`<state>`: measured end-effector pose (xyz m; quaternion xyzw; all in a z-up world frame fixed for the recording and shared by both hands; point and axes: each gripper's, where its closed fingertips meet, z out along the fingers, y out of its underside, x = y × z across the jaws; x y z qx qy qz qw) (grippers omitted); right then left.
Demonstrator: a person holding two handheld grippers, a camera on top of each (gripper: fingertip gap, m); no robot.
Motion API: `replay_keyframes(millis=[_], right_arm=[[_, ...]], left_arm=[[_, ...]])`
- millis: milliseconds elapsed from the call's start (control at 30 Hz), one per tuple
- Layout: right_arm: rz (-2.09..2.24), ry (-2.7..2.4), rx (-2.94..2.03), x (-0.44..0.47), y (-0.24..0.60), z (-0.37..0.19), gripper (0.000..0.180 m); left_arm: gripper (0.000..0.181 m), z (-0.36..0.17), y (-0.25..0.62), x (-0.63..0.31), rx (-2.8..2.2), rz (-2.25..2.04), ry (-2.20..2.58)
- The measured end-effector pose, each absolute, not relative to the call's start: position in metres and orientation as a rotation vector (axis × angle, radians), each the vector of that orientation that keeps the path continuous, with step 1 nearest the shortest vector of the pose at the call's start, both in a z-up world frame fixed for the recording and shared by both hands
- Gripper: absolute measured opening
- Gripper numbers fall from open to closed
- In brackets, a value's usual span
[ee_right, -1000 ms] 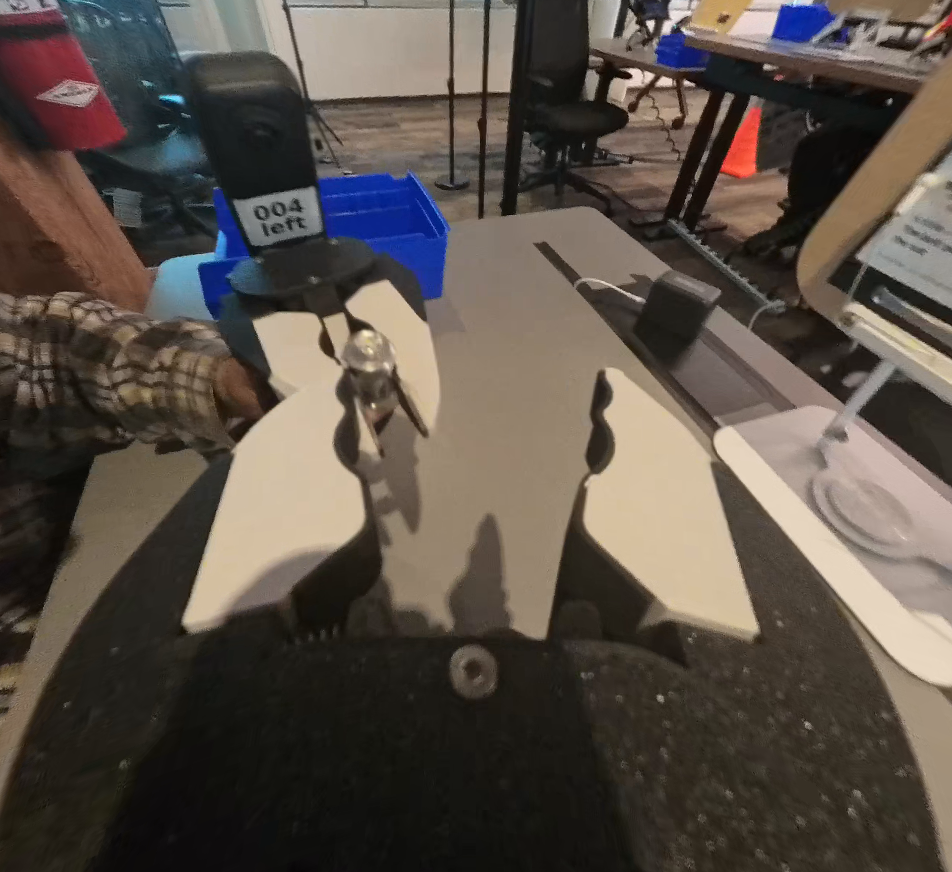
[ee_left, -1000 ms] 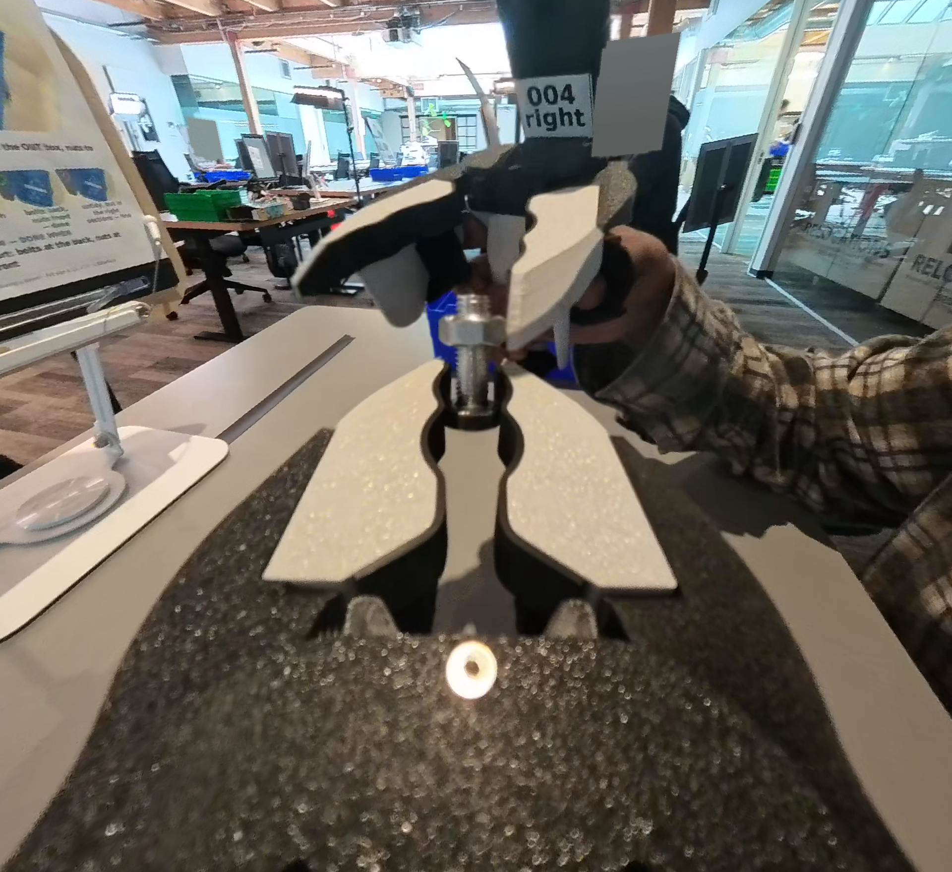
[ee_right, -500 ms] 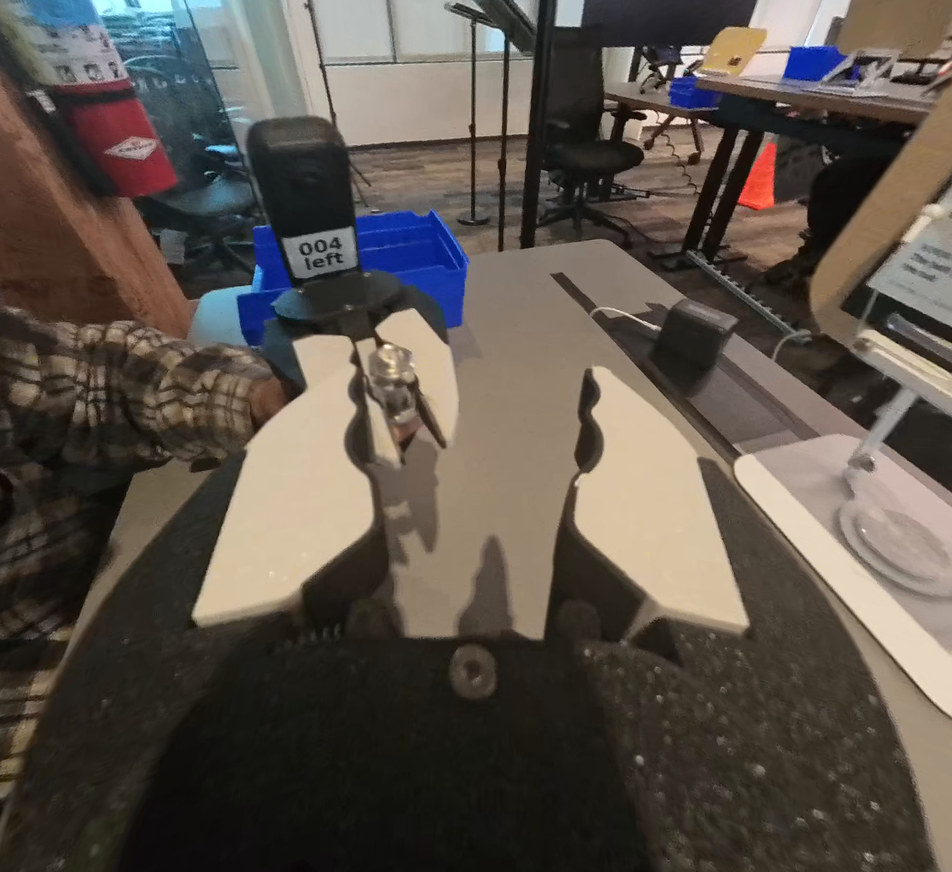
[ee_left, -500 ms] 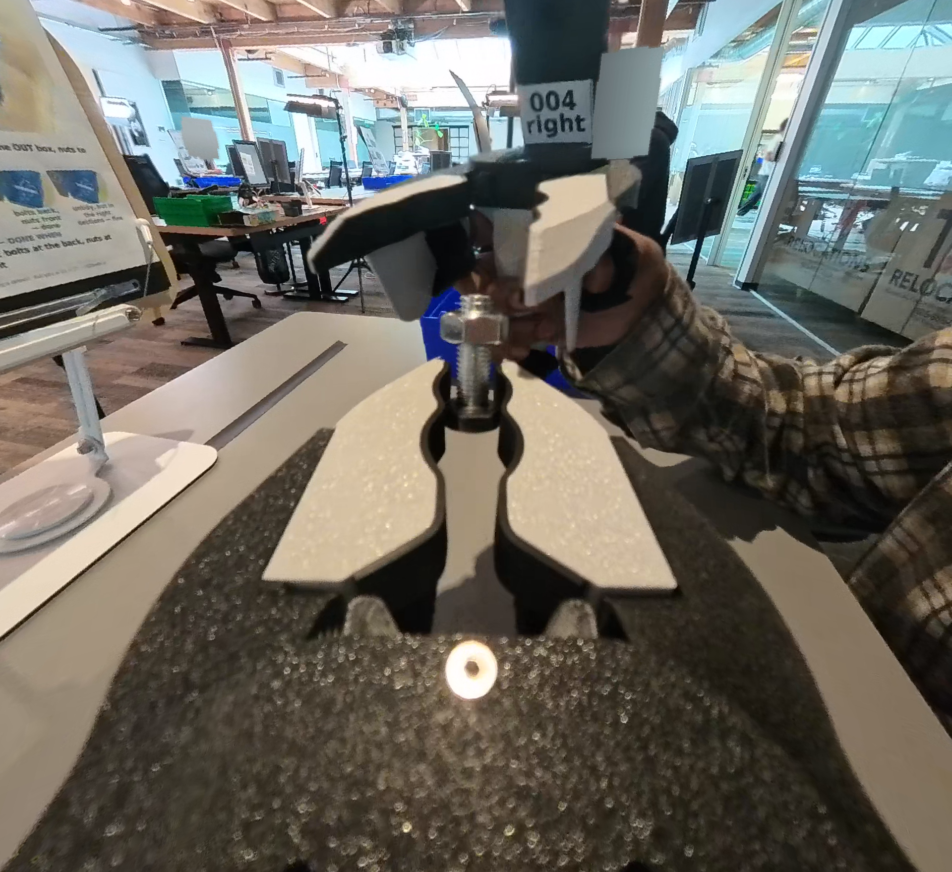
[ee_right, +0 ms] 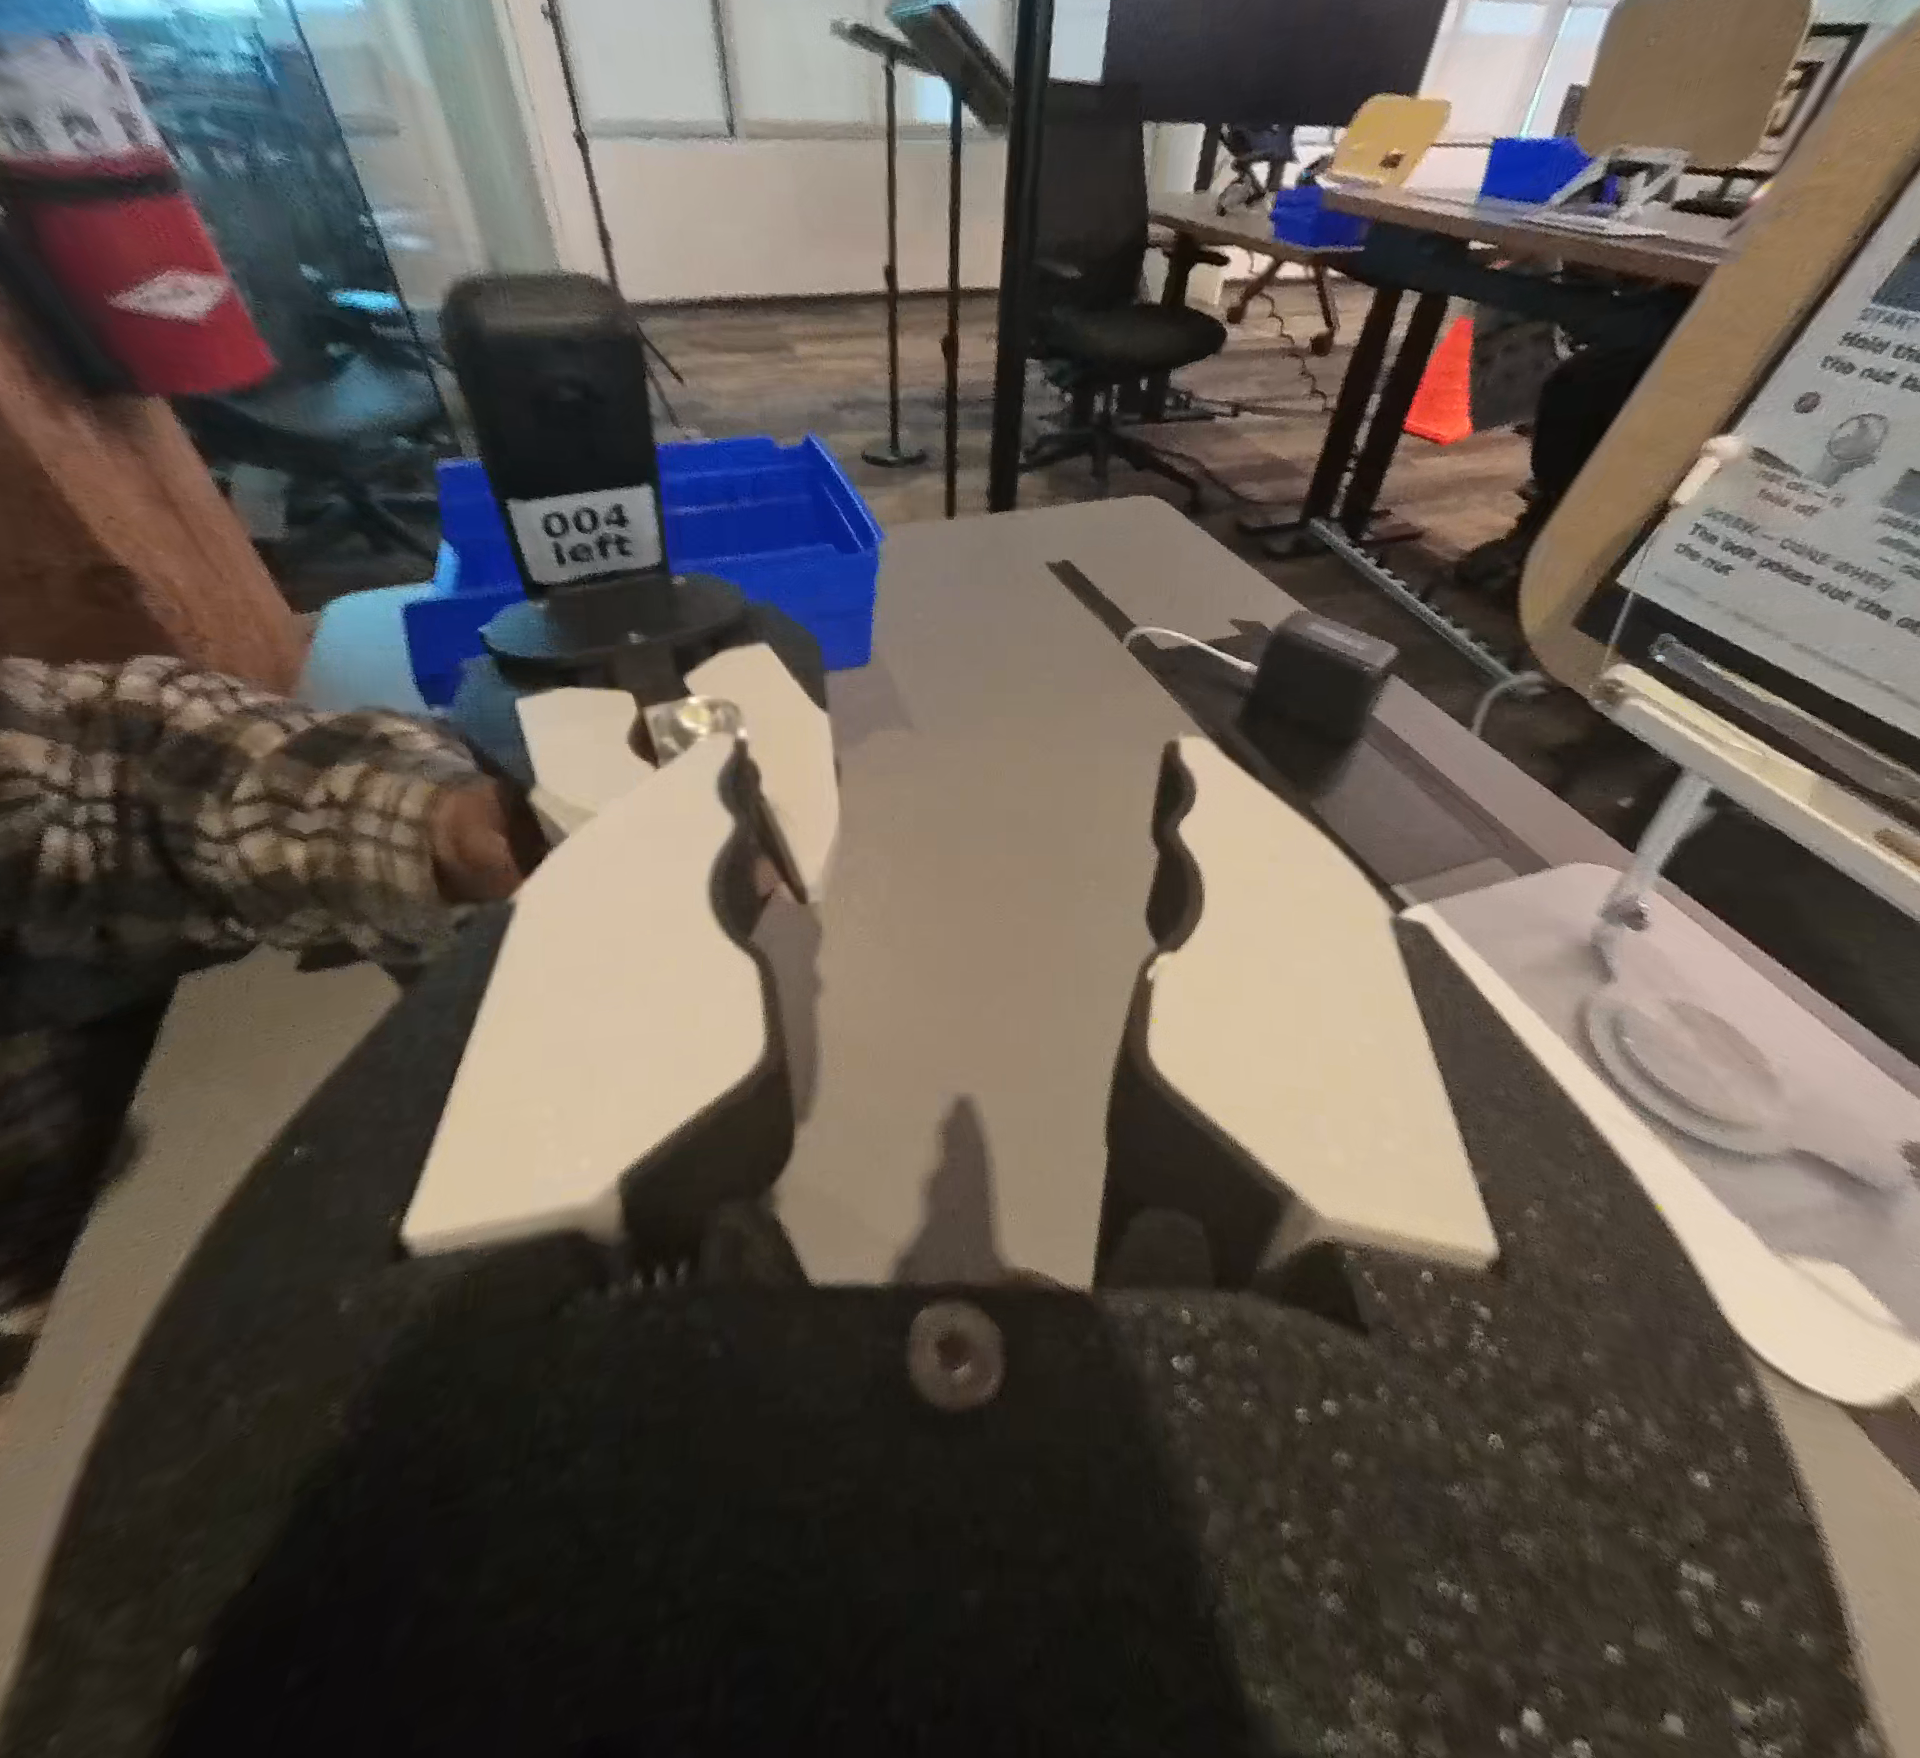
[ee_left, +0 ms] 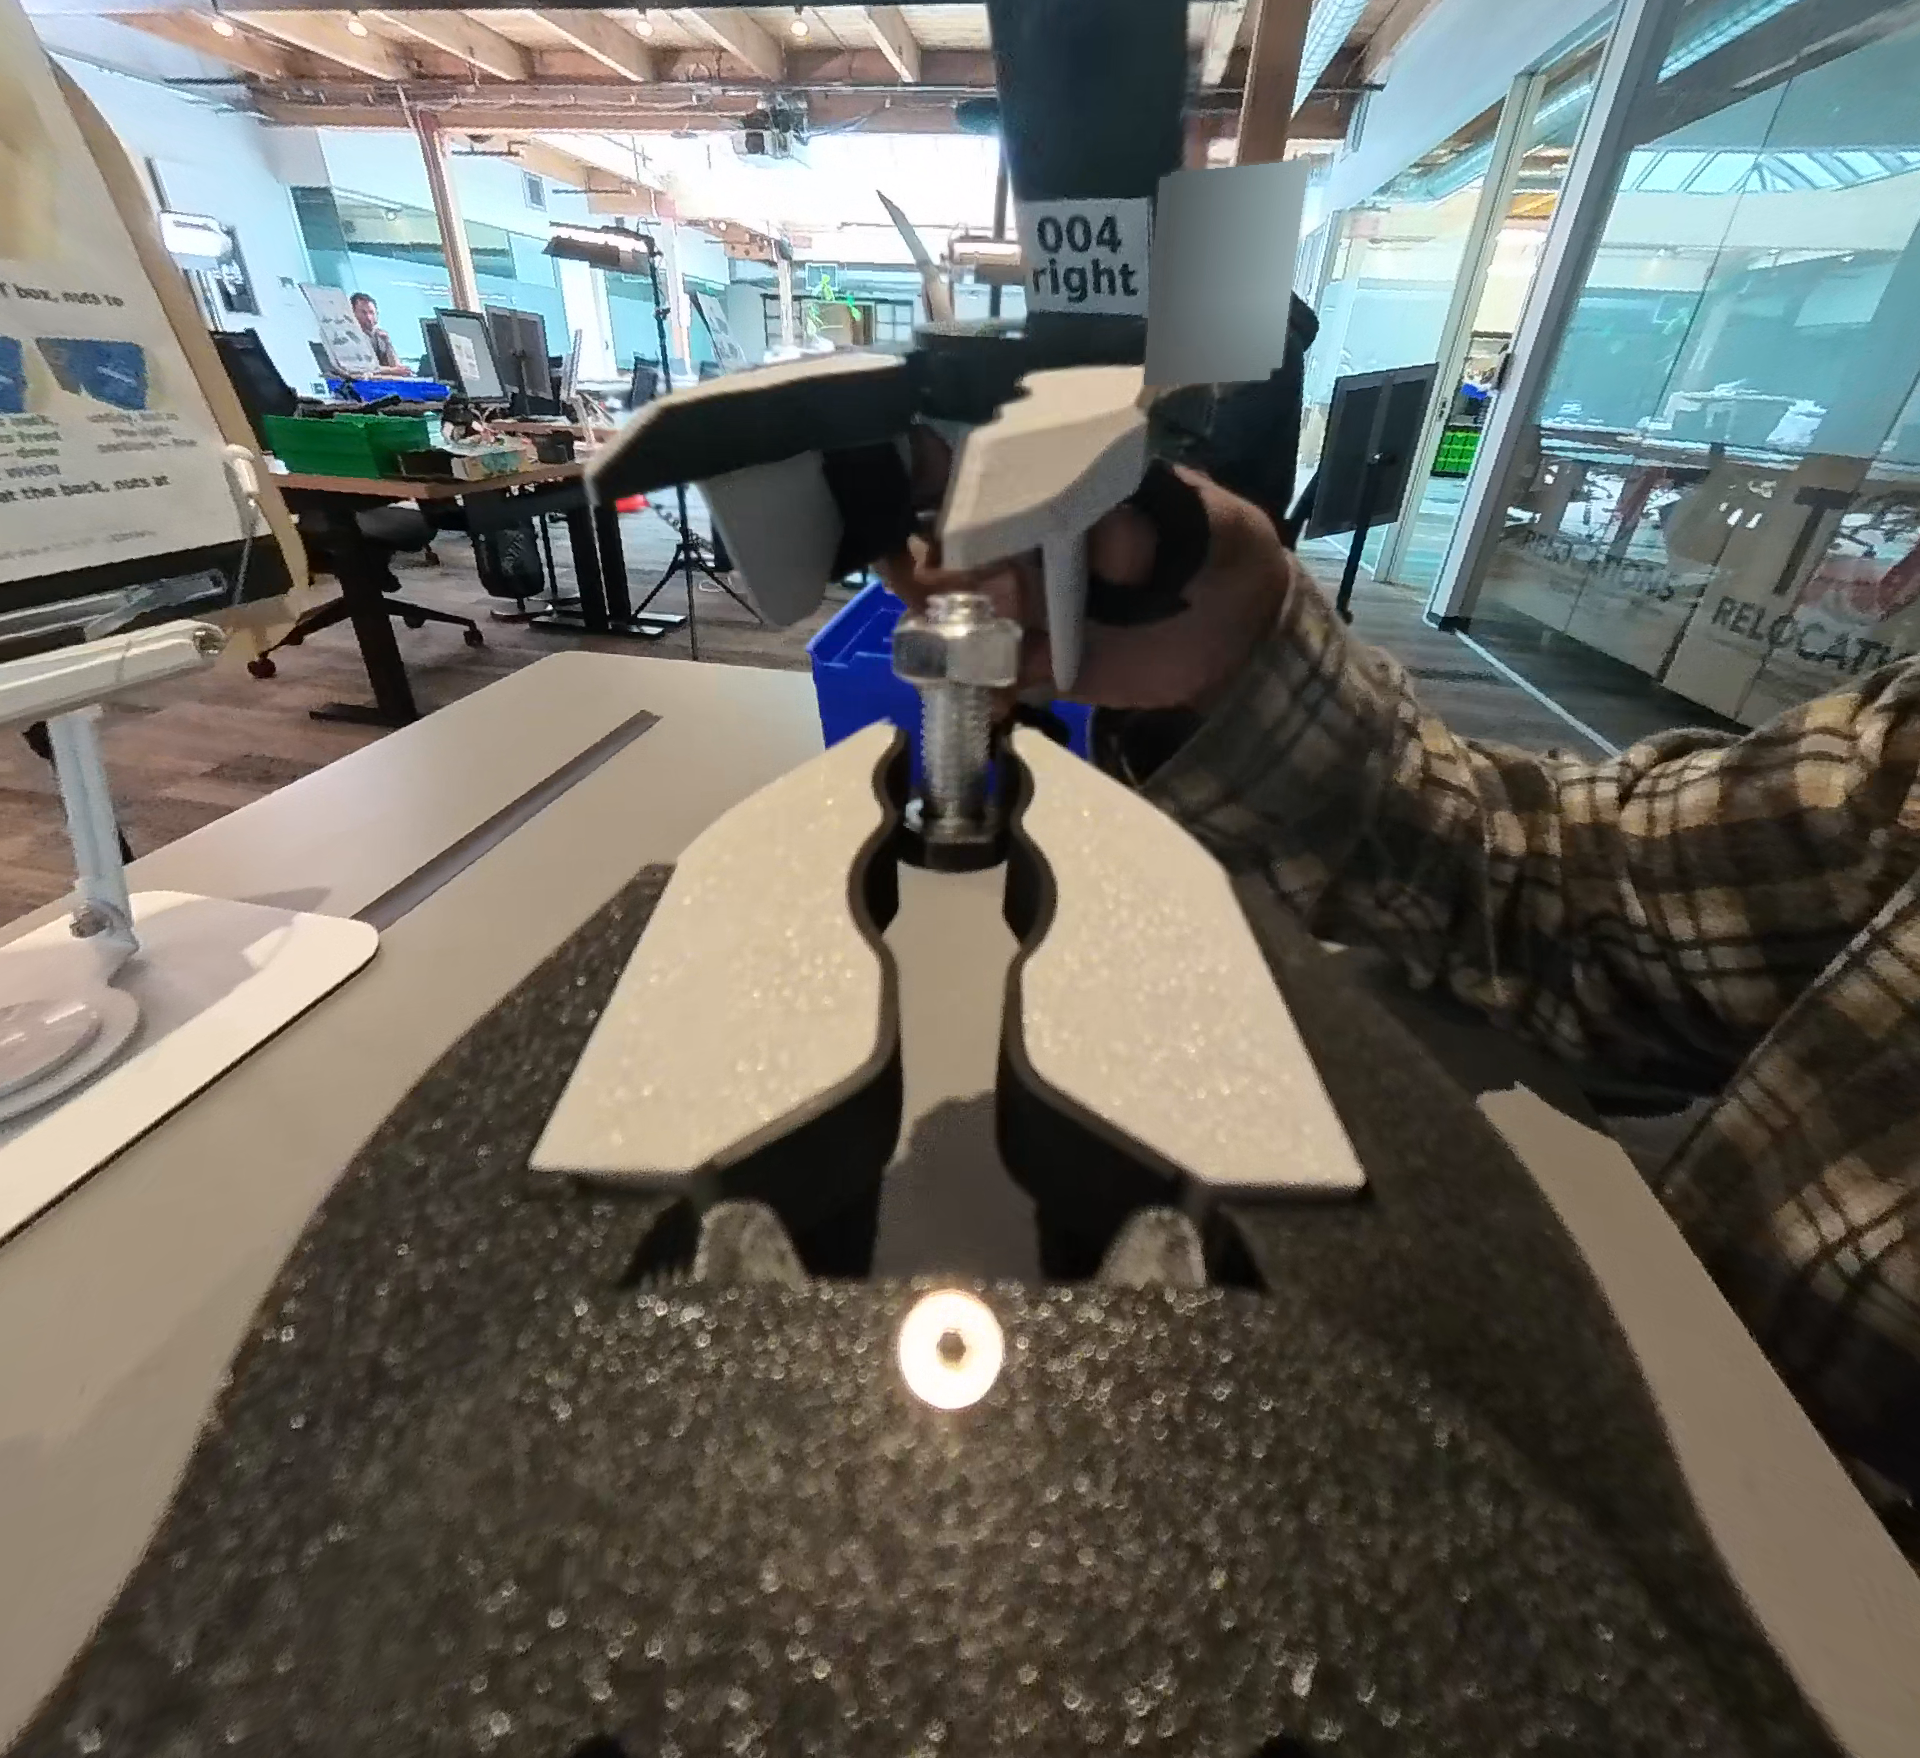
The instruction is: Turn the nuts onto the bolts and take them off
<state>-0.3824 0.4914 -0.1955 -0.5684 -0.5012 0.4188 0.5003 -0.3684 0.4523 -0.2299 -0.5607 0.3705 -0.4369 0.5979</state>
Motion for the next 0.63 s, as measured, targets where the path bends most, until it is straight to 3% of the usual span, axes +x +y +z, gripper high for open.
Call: replay_keyframes(millis=[500, 633], right_arm=[[1.016, -1.297, -1.334, -0.399, 0.473, -0.199, 0.08], [1.046, -1.25, -1.344, -0.387, 0.481, -0.194, 0.074]], left_arm=[[0.015, -0.224, 0.449, -0.368, -1.271, -1.036, 0.853], [0.014, -0.22, 0.45, -0.372, -1.26, -1.046, 0.835]])
